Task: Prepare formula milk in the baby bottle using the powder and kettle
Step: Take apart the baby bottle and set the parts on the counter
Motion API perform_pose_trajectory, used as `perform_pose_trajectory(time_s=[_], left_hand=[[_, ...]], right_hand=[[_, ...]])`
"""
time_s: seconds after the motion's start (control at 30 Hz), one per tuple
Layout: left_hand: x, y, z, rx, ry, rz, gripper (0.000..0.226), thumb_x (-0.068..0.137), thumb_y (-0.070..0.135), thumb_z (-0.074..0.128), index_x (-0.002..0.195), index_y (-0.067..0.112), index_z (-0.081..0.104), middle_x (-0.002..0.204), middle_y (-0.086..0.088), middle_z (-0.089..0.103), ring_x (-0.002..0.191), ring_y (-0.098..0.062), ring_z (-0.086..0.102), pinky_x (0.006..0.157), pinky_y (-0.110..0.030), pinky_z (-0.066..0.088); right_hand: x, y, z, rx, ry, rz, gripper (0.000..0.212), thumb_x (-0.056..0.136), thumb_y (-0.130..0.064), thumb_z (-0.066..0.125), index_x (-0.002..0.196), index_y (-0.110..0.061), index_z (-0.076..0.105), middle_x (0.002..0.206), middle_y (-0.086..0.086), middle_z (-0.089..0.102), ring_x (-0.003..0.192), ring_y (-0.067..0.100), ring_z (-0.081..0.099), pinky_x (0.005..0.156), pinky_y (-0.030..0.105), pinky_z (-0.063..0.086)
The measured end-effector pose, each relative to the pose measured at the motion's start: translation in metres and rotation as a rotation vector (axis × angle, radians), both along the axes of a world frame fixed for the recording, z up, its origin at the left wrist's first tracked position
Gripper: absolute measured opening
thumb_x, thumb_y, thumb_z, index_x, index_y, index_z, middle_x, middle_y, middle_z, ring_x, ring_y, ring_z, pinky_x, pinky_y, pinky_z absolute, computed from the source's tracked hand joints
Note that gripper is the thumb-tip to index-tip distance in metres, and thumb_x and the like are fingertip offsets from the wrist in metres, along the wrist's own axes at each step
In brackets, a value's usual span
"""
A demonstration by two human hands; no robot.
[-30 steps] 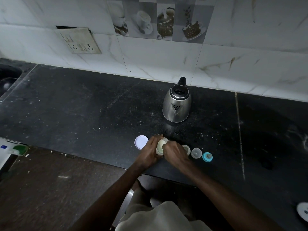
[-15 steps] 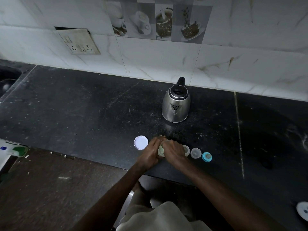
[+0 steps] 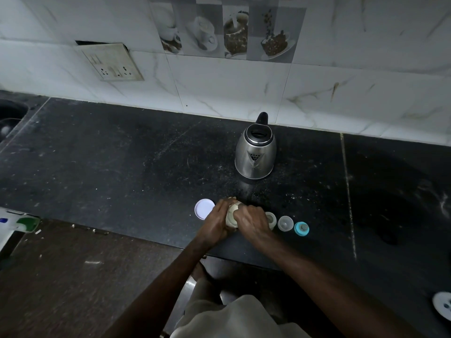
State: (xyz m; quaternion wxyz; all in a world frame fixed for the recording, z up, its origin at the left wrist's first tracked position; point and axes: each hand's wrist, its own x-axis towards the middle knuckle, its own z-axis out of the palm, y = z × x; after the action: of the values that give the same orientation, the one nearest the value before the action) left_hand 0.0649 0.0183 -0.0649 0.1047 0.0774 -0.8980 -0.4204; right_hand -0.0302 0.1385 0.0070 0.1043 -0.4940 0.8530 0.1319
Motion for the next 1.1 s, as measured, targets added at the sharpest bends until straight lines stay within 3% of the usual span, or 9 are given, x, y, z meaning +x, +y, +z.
perform_pose_trajectory(time_s=[0.2, 0.3, 0.4, 0.5, 0.6, 0.7, 0.87, 1.0, 1.1], left_hand=[[0.001, 0.002, 0.002, 0.006, -0.019, 0.005, 0.071, 0.082, 0.014, 0.085, 0.144, 0.007, 0.051, 0.142, -0.007, 0.055, 0.138, -0.021, 0.052, 0.115, -0.031, 0.04], [0.002, -0.001, 0.004, 0.018, -0.033, 0.02, 0.071, 0.081, 0.014, 0.086, 0.143, 0.007, 0.052, 0.141, -0.007, 0.056, 0.137, -0.021, 0.052, 0.114, -0.031, 0.041], [0.003, -0.003, 0.004, -0.001, -0.053, 0.025, 0.075, 0.076, 0.013, 0.087, 0.143, 0.007, 0.052, 0.142, -0.007, 0.056, 0.135, -0.019, 0.052, 0.112, -0.029, 0.041], [0.005, -0.004, 0.005, -0.005, -0.064, 0.02, 0.08, 0.073, 0.013, 0.087, 0.143, 0.006, 0.051, 0.143, -0.008, 0.055, 0.134, -0.015, 0.049, 0.112, -0.017, 0.035], [0.004, -0.002, 0.005, -0.011, -0.081, 0.016, 0.083, 0.069, 0.009, 0.087, 0.143, 0.006, 0.051, 0.142, -0.009, 0.055, 0.133, -0.017, 0.049, 0.112, -0.01, 0.029], [0.004, -0.001, 0.005, -0.023, -0.089, 0.01, 0.087, 0.066, 0.007, 0.088, 0.144, 0.007, 0.05, 0.144, -0.008, 0.055, 0.134, -0.019, 0.049, 0.112, -0.01, 0.028], [0.003, -0.001, 0.007, -0.033, -0.094, 0.013, 0.089, 0.064, 0.005, 0.088, 0.144, 0.006, 0.05, 0.143, -0.01, 0.055, 0.132, -0.014, 0.046, 0.112, -0.008, 0.028], [0.003, 0.001, 0.01, -0.022, -0.066, 0.031, 0.078, 0.072, 0.01, 0.087, 0.142, 0.008, 0.051, 0.136, -0.004, 0.057, 0.126, -0.009, 0.05, 0.108, -0.019, 0.039], [0.004, 0.002, 0.01, -0.014, -0.069, 0.033, 0.076, 0.075, 0.011, 0.087, 0.142, 0.01, 0.051, 0.137, -0.002, 0.056, 0.127, -0.009, 0.05, 0.109, -0.018, 0.037]], right_hand=[[-0.001, -0.001, -0.005, -0.037, -0.131, -0.123, 0.025, 0.102, -0.007, 0.048, 0.114, -0.009, 0.07, 0.119, 0.011, 0.069, 0.111, 0.033, 0.067, 0.084, 0.041, 0.052], [-0.002, 0.003, -0.01, -0.13, -0.211, -0.278, 0.026, 0.102, -0.018, 0.051, 0.114, -0.014, 0.074, 0.117, 0.009, 0.072, 0.108, 0.032, 0.07, 0.084, 0.039, 0.055], [-0.005, 0.014, -0.012, -0.324, -0.299, -0.423, 0.02, 0.093, -0.024, 0.059, 0.09, -0.021, 0.079, 0.094, 0.004, 0.075, 0.091, 0.026, 0.072, 0.069, 0.033, 0.053], [-0.006, 0.025, -0.014, -0.464, -0.402, -0.563, 0.014, 0.081, -0.023, 0.059, 0.075, -0.018, 0.071, 0.075, 0.005, 0.07, 0.071, 0.025, 0.07, 0.059, 0.038, 0.056], [-0.006, 0.035, -0.013, -0.54, -0.516, -0.644, 0.017, 0.084, -0.023, 0.063, 0.083, -0.027, 0.079, 0.085, -0.005, 0.078, 0.067, 0.025, 0.072, 0.065, 0.037, 0.059], [-0.006, 0.042, -0.012, -0.617, -0.58, -0.654, 0.015, 0.088, -0.018, 0.068, 0.086, -0.024, 0.082, 0.09, -0.009, 0.08, 0.069, 0.022, 0.074, 0.065, 0.038, 0.06], [-0.003, 0.051, -0.016, -0.674, -0.572, -0.661, 0.014, 0.088, -0.016, 0.068, 0.078, -0.017, 0.077, 0.076, -0.008, 0.076, 0.055, 0.005, 0.064, 0.059, 0.04, 0.057], [0.0, 0.056, -0.015, -0.61, -0.362, -0.441, 0.014, 0.091, -0.021, 0.062, 0.083, -0.02, 0.073, 0.081, -0.004, 0.066, 0.071, 0.02, 0.066, 0.058, 0.041, 0.054], [0.006, 0.062, -0.017, -0.513, -0.213, -0.268, 0.01, 0.089, -0.02, 0.063, 0.086, -0.026, 0.071, 0.084, -0.004, 0.06, 0.062, 0.023, 0.063, 0.043, 0.035, 0.049]])
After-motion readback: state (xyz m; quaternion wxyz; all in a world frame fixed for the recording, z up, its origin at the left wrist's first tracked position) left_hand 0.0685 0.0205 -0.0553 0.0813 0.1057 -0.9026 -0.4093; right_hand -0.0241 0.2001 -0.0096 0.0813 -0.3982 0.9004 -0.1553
